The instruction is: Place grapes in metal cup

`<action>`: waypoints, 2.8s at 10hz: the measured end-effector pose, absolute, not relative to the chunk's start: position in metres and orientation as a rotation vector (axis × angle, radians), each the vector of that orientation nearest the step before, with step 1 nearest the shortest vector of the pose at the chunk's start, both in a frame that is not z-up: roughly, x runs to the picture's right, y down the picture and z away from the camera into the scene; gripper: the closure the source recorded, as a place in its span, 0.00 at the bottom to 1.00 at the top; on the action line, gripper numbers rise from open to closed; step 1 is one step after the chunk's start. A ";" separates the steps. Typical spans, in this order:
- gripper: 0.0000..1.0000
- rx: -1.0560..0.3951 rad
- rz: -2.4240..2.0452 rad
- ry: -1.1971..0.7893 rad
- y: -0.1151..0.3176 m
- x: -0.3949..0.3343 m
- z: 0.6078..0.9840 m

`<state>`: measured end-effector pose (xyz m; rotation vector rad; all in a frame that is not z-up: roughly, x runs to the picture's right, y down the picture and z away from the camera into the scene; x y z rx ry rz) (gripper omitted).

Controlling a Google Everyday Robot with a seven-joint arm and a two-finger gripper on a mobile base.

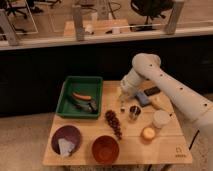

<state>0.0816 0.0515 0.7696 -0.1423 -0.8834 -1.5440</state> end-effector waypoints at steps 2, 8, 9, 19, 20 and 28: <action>0.48 -0.180 -1.590 -0.849 0.057 0.065 0.774; 0.25 -0.289 -1.703 -0.841 0.105 0.023 0.822; 0.25 -0.289 -1.710 -0.849 0.109 0.025 0.827; 0.28 -0.281 -1.846 -0.817 0.153 0.046 0.859; 0.35 -0.297 -1.865 -0.797 0.159 0.049 0.864; 1.00 -0.249 -1.820 -0.930 0.148 0.044 0.859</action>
